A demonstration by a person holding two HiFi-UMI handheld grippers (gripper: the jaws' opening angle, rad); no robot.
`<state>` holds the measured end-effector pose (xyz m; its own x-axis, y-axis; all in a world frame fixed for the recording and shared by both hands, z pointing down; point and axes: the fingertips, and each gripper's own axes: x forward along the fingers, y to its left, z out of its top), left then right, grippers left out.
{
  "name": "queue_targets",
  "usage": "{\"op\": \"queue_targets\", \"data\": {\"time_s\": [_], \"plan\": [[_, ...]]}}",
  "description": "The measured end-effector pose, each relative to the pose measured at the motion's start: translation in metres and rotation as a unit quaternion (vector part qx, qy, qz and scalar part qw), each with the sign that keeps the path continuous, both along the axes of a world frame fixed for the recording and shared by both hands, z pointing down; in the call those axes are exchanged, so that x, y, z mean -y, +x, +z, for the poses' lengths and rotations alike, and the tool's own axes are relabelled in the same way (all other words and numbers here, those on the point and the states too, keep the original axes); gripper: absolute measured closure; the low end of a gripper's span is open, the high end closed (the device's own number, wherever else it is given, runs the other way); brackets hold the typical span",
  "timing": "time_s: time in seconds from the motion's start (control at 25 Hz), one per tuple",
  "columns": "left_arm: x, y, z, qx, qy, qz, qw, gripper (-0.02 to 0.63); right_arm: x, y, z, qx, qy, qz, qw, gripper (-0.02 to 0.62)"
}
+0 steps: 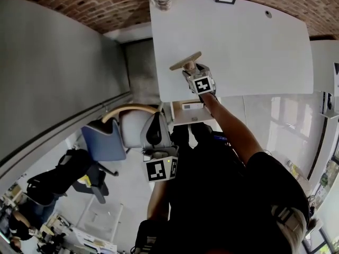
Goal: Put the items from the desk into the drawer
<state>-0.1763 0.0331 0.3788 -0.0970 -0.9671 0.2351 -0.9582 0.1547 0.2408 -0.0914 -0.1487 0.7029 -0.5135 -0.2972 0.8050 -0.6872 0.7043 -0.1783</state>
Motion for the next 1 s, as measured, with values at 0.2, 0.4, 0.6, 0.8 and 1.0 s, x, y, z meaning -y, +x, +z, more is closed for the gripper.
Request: {"op": "queue_targets", "data": {"time_s": [0.2,0.4,0.6,0.8,1.0], "plan": [[-0.003,-0.002,0.002,0.001,-0.001,-0.001,1.0000,0.591,0.004,-0.004,0.005,-0.006,0.006,0.000,1.000,0.285],[-0.006,-0.003,0.005,-0.002,-0.004,-0.001,1.0000,0.591,0.009,-0.002,0.011,-0.017,0.019,0.001,1.000,0.298],[-0.010,-0.001,0.006,-0.003,-0.005,0.000,1.0000,0.591,0.008,-0.003,0.007,-0.003,0.016,-0.004,1.000,0.308],[-0.013,0.002,0.004,-0.003,-0.001,0.004,1.0000,0.591,0.011,0.006,0.002,-0.004,0.022,0.002,1.000,0.311],[-0.016,0.006,0.001,-0.002,0.006,0.008,0.9999,0.591,0.002,0.013,-0.012,0.008,0.022,0.001,1.000,0.311]]}}
